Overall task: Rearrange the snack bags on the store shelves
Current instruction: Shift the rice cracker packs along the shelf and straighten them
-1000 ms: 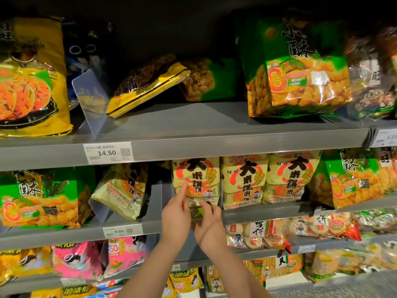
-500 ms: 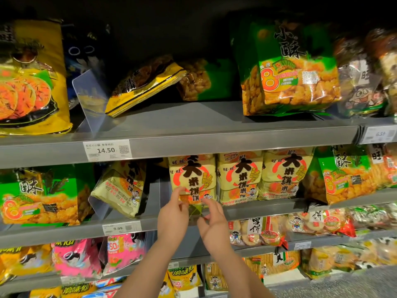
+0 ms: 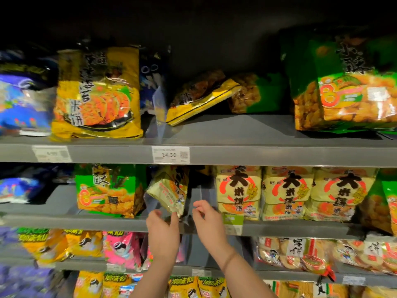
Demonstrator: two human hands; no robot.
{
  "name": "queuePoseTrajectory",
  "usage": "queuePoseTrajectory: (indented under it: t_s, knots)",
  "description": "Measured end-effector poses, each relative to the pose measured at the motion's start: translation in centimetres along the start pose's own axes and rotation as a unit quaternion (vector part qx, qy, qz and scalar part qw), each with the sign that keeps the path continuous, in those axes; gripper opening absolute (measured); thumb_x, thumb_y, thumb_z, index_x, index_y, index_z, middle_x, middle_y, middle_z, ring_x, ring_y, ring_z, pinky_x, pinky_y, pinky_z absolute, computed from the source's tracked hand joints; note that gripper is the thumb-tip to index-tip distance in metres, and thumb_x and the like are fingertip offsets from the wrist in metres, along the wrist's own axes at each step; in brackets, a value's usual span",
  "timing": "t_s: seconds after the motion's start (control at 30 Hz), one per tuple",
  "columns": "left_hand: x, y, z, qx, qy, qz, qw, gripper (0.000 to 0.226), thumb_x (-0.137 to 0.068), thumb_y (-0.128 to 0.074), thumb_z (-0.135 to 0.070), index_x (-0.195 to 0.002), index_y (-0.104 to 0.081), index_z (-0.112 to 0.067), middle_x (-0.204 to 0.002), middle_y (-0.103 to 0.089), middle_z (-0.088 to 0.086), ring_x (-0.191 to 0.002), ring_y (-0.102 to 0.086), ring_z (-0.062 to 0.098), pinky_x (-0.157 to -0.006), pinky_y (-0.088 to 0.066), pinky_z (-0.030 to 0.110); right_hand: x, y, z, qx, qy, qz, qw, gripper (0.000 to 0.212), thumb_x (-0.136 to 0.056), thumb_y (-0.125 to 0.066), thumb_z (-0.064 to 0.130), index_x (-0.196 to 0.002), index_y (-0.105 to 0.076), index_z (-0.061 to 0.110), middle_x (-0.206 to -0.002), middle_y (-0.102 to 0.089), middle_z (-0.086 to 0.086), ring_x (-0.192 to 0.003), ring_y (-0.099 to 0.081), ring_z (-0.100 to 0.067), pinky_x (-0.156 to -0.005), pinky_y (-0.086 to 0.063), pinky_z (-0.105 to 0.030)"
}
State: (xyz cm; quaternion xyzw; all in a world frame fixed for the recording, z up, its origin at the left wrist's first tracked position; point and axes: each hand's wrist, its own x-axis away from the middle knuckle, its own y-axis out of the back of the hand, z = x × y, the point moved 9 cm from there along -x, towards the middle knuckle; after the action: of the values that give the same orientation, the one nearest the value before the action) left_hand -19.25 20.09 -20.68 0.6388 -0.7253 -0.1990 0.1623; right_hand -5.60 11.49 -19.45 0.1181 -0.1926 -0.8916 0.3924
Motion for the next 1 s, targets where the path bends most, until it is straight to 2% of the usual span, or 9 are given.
queuePoseTrajectory:
  t_s: [0.07, 0.2, 0.4, 0.57, 0.63, 0.7, 0.8, 0.9, 1.0]
  knots:
    - [-1.2, -0.1, 0.9, 0.010, 0.033, 0.032, 0.999, 0.055, -0.084, -0.061, -0.035, -0.121, -0.040, 0.000, -0.121, -0.052, 0.019, -0.104, -0.055, 0.036, -0.080, -0.048, 0.040, -0.8, -2.2, -0.6, -0.001, -0.047, 0.036, 0.998, 0.032, -0.096, -0.044, 0.027, -0.125, -0.051, 0.018, -0.117, -0.063, -0.005, -0.101, -0.059, -0.017, -0.083, -0.044, -0.026]
    - [-4.0, -1.4, 0.9, 0.017, 0.074, 0.094, 0.993, 0.076, -0.084, -0.058, -0.044, -0.138, -0.027, -0.001, -0.133, -0.049, 0.021, -0.120, -0.050, 0.036, -0.092, -0.042, 0.039, -2.1, -5.9, -1.9, -0.042, -0.137, 0.088, 0.986, 0.046, -0.095, -0.042, 0.036, -0.138, -0.038, 0.021, -0.127, -0.056, -0.009, -0.089, -0.054, -0.018, -0.082, -0.045, -0.031]
    - [-6.9, -2.2, 0.6, 0.032, 0.098, 0.104, 0.989, 0.062, -0.087, -0.054, -0.044, -0.131, -0.043, -0.002, -0.121, -0.057, 0.023, -0.113, -0.052, 0.038, -0.089, -0.040, 0.036, -2.5, -6.6, -2.6, -0.039, -0.160, 0.090, 0.982, 0.044, -0.094, -0.044, 0.036, -0.137, -0.040, 0.023, -0.132, -0.053, -0.005, -0.117, -0.051, -0.018, -0.094, -0.037, -0.025]
    - [-6.1, -1.8, 0.8, 0.087, 0.067, 0.082, 0.991, 0.037, -0.094, -0.046, -0.029, -0.118, -0.056, -0.002, -0.105, -0.062, 0.022, -0.098, -0.057, 0.035, -0.075, -0.036, 0.032, -2.6, -6.1, -3.5, -0.071, -0.188, 0.052, 0.978, 0.042, -0.093, -0.047, 0.034, -0.132, -0.044, 0.018, -0.110, -0.058, -0.002, -0.098, -0.054, -0.017, -0.085, -0.040, -0.027]
    - [-5.5, -1.3, 1.4, 0.137, 0.094, 0.072, 0.983, 0.035, -0.093, -0.049, -0.026, -0.113, -0.057, 0.002, -0.093, -0.060, 0.018, -0.086, -0.055, 0.031, -0.076, -0.040, 0.033, -2.5, -6.3, -4.2, -0.104, -0.211, 0.035, 0.971, 0.054, -0.089, -0.048, 0.045, -0.135, -0.042, 0.018, -0.106, -0.054, 0.000, -0.094, -0.051, -0.016, -0.083, -0.041, -0.029]
    - [-4.8, -0.9, 1.8, 0.209, 0.121, 0.075, 0.967, 0.033, -0.092, -0.052, -0.024, -0.112, -0.057, 0.001, -0.091, -0.059, 0.013, -0.084, -0.055, 0.029, -0.082, -0.048, 0.042, -2.3, -6.8, -4.8, -0.136, -0.229, 0.035, 0.963, 0.070, -0.081, -0.047, 0.058, -0.139, -0.037, 0.021, -0.116, -0.054, 0.000, -0.103, -0.051, -0.017, -0.089, -0.043, -0.029]
    - [-3.1, 0.3, 1.2, 0.268, 0.118, 0.081, 0.953, 0.019, -0.092, -0.052, -0.021, -0.106, -0.058, -0.010, -0.095, -0.060, 0.009, -0.087, -0.056, 0.027, -0.075, -0.049, 0.038, -1.8, -7.6, -4.0, -0.174, -0.227, 0.067, 0.956, 0.069, -0.080, -0.044, 0.064, -0.136, -0.039, 0.023, -0.132, -0.052, 0.001, -0.118, -0.051, -0.019, -0.101, -0.044, -0.042]
    - [-0.5, 1.4, 0.5, 0.302, 0.107, 0.083, 0.944, 0.019, -0.092, -0.052, -0.017, -0.109, -0.057, -0.010, -0.095, -0.060, 0.008, -0.089, -0.058, 0.026, -0.088, -0.049, 0.044, -1.0, -7.1, -3.7, -0.202, -0.244, 0.039, 0.948, 0.086, -0.060, -0.049, 0.074, -0.128, -0.044, 0.020, -0.126, -0.057, -0.004, -0.113, -0.056, -0.023, -0.099, -0.045, -0.046]
    - [2.6, 1.8, 0.7, 0.331, 0.115, 0.085, 0.933, 0.024, -0.092, -0.050, -0.012, -0.116, -0.052, -0.011, -0.096, -0.058, 0.006, -0.092, -0.056, 0.025, -0.093, -0.047, 0.048, 0.5, -5.7, -3.8, -0.215, -0.237, 0.005, 0.947, 0.062, -0.081, -0.054, 0.055, -0.124, -0.048, 0.012, -0.119, -0.060, -0.011, -0.108, -0.059, -0.028, -0.098, -0.046, -0.047]
